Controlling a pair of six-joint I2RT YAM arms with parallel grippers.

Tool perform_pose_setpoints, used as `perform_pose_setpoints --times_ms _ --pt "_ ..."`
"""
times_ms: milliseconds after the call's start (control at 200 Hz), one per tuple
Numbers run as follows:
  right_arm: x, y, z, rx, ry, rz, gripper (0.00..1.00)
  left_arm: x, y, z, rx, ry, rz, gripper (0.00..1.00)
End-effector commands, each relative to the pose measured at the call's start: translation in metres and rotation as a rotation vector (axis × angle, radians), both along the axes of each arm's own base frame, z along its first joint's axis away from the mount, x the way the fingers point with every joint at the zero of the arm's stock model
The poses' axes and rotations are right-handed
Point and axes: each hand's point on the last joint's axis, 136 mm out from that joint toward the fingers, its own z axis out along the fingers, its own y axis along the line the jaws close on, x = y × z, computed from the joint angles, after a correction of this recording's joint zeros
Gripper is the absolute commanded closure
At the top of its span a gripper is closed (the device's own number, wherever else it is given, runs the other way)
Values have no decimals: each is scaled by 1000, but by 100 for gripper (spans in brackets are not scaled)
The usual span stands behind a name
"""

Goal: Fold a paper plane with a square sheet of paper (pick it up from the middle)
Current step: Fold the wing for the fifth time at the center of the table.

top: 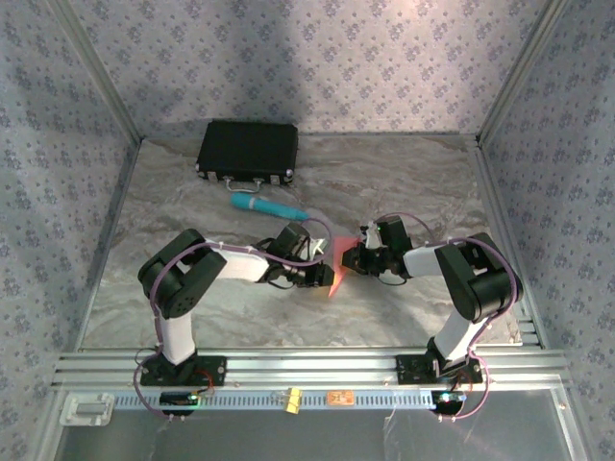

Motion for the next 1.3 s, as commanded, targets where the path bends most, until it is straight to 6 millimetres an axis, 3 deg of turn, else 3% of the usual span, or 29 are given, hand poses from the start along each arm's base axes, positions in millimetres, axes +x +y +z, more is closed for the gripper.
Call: perform_pose_setpoints --times_ms 0,245,630,780,1294 --pt "-10 -16 -34 -121 74 -39 90 7 -8 13 -45 -21 4 75" --pt "-11 -17 -34 -121 76 -40 90 13 -9 21 -58 -38 20 72" --pt "-11 -16 -34 -119 77 -41 90 9 -15 22 -103 -12 5 83" --pt "-10 -16 -34 -114 75 -42 90 7 -14 11 -73 16 -7 84" --pt "-12 -18 -37 -126 87 -49 90 -3 -16 6 -99 67 -26 99"
